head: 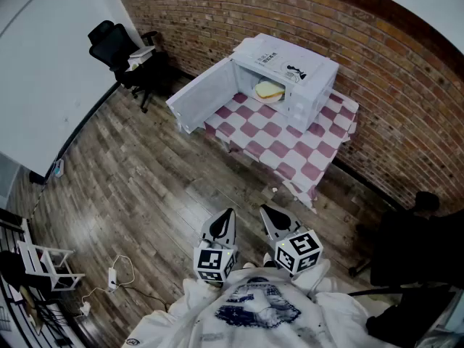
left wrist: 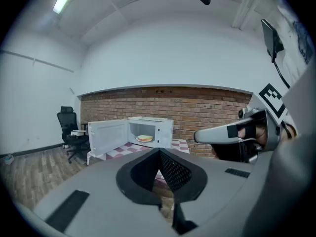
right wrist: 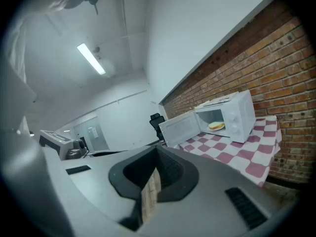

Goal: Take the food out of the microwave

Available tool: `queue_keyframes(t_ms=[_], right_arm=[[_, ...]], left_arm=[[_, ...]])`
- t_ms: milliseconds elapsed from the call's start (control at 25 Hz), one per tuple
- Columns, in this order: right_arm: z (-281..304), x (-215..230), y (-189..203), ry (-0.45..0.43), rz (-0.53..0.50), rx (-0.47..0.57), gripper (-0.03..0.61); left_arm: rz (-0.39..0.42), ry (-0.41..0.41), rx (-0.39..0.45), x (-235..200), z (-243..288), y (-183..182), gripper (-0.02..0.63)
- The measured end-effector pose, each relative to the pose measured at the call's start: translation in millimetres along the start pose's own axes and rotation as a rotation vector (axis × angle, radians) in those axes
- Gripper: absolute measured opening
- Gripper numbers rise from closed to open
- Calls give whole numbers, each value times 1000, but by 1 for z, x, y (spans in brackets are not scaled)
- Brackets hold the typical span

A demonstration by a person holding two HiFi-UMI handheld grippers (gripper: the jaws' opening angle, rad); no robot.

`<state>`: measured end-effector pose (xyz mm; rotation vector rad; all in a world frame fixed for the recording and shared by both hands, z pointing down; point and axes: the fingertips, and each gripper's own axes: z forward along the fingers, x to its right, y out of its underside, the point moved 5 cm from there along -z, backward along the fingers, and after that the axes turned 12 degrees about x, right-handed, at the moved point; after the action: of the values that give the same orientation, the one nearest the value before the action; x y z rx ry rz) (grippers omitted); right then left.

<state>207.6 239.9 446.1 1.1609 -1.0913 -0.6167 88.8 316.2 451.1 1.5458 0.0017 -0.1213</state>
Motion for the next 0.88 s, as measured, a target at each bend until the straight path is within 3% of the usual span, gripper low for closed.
queue_keyframes(t_ms=[320, 880], right_arm=[[-15, -8, -9, -11, -29, 3, 12], [-23, 7, 6, -58, 35, -27, 14]], left_arm=[[-18, -16, 16, 8, -14, -4, 8], [-27, -60, -28, 28, -18, 16, 8]])
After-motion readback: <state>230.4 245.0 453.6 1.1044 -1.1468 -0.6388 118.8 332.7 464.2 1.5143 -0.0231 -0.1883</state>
